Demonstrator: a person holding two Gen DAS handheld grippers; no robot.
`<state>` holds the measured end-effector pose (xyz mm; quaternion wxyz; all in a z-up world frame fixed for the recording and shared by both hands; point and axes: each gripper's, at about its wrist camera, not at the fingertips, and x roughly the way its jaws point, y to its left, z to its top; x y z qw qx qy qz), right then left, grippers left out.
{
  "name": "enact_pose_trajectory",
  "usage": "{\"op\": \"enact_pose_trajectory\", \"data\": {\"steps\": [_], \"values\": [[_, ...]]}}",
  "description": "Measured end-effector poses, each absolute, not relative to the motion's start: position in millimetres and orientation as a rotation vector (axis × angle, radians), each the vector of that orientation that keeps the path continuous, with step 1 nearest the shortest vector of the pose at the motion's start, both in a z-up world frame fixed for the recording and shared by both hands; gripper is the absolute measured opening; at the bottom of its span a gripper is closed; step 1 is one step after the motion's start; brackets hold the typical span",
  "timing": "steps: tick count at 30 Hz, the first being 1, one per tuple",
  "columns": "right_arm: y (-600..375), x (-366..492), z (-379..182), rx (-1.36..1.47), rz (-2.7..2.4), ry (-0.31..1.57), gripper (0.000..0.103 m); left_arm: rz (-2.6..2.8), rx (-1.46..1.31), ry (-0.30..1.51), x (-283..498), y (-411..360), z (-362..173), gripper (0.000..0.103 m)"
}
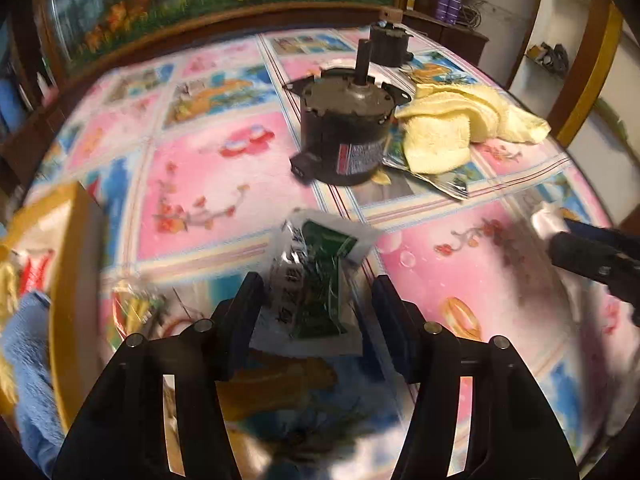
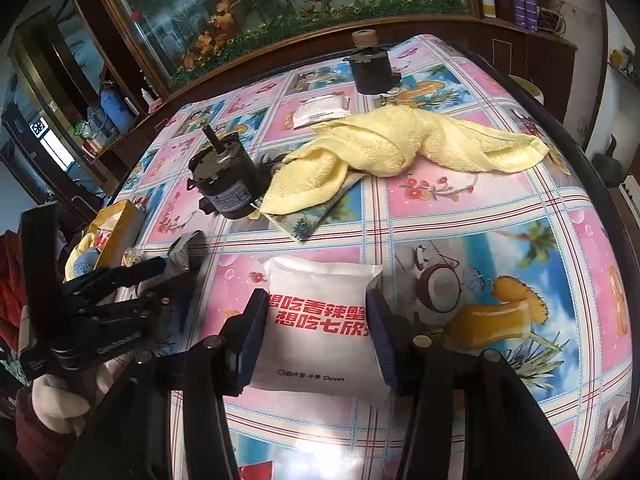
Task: Organize soft objects
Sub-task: 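Lift the green sachet with the left gripper while the right gripper grasps the white red-text bag, then carry the sachet and white bag toward the tray with both grippers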
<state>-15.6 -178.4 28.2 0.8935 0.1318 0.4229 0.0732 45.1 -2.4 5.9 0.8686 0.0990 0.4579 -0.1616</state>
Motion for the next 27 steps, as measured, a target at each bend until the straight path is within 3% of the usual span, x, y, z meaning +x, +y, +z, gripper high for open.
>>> {"op": "enact_pose_trajectory", "data": {"steps": [2, 6, 24, 27], "values": [[-172.3, -16.3, 30.6, 0.269, 0.172, 0.869, 0.05, -0.386, 0.158, 0.968, 45.2, -0.7, 7.1, 0.054], [-162.5, -18.6, 34.1, 0.265, 0.204, 0.853, 0.05, -0.415, 0.041, 0.972, 46.1, 13.6, 16.5, 0.018], [-78.1, -23.5, 78.7, 0.152, 0.385, 0.776, 0.05, -0.411, -0.162, 0.783, -20.0, 118.7, 108.7, 0.013], [-72.3, -21.1, 75.6, 0.15, 0.393, 0.787, 0.05, -0.425, -0.085, 0.821, -25.1, 105.8, 96.1, 0.019]]}}
